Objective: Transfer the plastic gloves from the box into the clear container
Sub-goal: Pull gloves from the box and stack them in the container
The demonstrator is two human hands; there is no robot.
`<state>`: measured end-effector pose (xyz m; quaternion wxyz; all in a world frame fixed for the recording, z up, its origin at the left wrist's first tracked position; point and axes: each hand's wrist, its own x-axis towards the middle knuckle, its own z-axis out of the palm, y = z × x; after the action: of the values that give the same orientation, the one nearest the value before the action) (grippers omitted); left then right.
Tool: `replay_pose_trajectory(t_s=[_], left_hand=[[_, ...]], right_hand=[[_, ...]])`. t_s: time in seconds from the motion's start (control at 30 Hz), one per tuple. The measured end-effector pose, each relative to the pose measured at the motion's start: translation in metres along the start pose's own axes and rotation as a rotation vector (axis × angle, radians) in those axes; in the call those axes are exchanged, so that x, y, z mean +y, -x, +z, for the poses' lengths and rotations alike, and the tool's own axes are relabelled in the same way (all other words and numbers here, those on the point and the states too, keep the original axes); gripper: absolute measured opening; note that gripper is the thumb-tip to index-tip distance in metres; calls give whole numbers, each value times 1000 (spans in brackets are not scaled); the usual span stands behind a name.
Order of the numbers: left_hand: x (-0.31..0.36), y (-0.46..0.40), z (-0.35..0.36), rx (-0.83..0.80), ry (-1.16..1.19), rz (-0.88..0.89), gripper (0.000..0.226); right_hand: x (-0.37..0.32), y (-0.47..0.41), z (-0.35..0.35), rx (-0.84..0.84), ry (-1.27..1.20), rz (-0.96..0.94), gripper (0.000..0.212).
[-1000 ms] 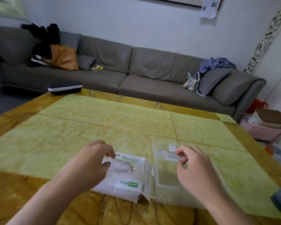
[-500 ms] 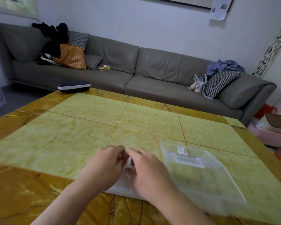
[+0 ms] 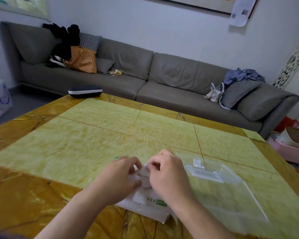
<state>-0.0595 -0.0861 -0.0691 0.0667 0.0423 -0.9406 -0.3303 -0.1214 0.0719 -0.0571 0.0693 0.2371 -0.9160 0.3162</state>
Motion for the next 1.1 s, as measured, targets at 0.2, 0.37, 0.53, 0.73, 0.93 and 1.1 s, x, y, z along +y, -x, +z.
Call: replay_pose_trajectory(t_s=[0.2,0.37,0.53,0.73,0.93,1.1], left_hand=[[0,-1,6,117,-6,-5,23],[1,0,17,133,-62,15,20],[0,0,22,141,-2,6,17],[-5,0,31,176,40,42,18],[-8,-3,30,194,30,57,22],[-5,-7,32,176,-42,38,25]], right_hand=[[-1,-1,-7,-50,-91,-31,27],[-4,0,-7,-187,185,20,15],[-18,2,0,-157,25,49,13],[-25,1,-8,-140,-155,-27,29],[-13,-2,-36,-33,-362,-23,32],[-13,2,-49,-37,-490,-68,33]])
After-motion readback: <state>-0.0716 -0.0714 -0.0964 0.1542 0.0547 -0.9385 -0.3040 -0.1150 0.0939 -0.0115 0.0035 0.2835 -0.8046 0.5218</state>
